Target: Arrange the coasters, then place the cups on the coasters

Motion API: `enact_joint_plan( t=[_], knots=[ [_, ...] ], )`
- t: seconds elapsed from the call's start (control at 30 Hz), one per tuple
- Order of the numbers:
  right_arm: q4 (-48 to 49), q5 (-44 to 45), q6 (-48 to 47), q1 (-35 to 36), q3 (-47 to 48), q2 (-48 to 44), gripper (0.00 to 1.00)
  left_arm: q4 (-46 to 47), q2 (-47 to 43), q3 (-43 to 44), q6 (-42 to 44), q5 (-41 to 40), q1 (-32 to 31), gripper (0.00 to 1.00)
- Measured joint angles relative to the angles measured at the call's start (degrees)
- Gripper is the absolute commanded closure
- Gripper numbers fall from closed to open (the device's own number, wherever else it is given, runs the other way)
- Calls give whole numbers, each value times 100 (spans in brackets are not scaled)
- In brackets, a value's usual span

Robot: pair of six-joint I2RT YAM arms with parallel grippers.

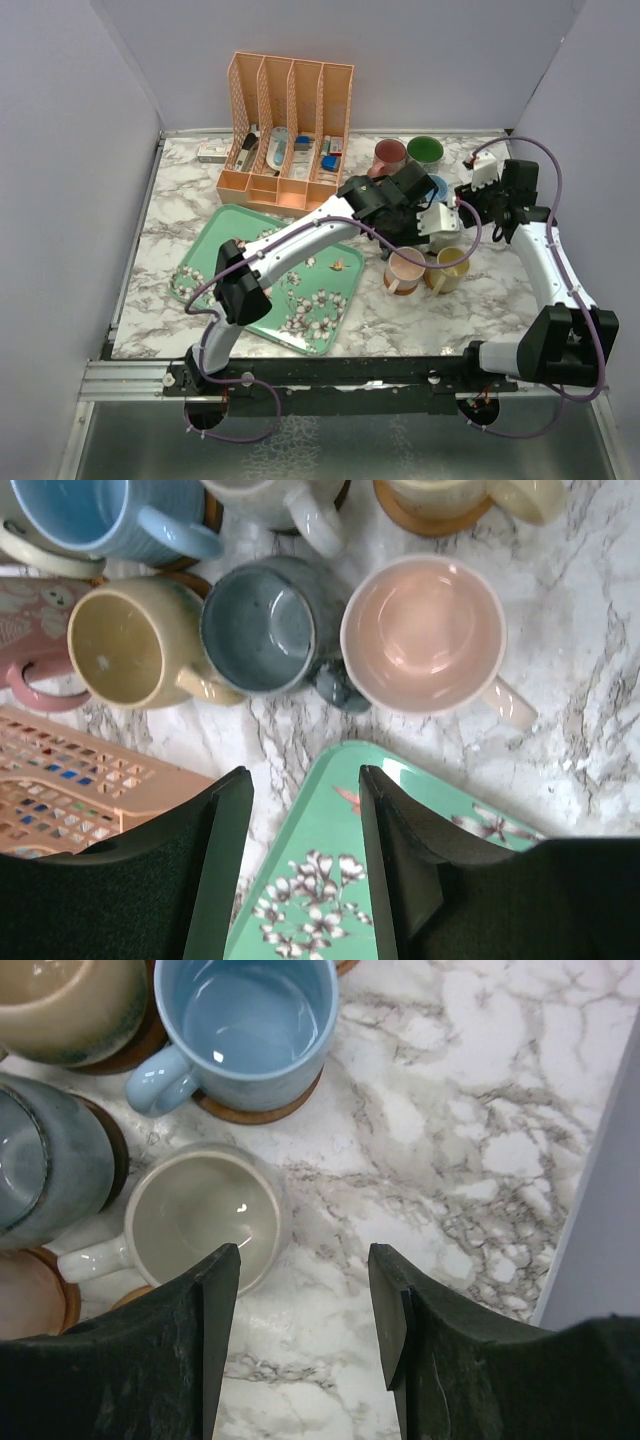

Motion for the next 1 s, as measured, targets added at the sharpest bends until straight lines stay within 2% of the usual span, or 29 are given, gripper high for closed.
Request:
enact_joint_plan(
  t=[0.17,0.3,0.47,0.6,0.7,0.77,1.0],
  knots=[
    [-39,7,-114,0,428,140,38,363,-826,-1078,44,-219,280,49],
    [-142,4,-146,0,811,317,30,800,-1473,-1899,-20,-354,942,46],
    [-382,-22,-66,0,1862,949,22,1768,-2302,-3027,-315,-494,2087,32],
    [-407,-24,74,22,2199,1220,19,2634,-2953,-3888,-682,-608,2968,20],
    [-402,-46,251,46,2201,1250,12,3268,-3333,-4422,-970,-627,3578,3],
    [-341,-122,382,46,2181,1246,7,3683,-3574,-4784,-1196,-656,3976,1],
    [-31,-503,990,50,1978,1169,2,4833,-4391,-5877,-1967,-782,4979,1]
  ],
)
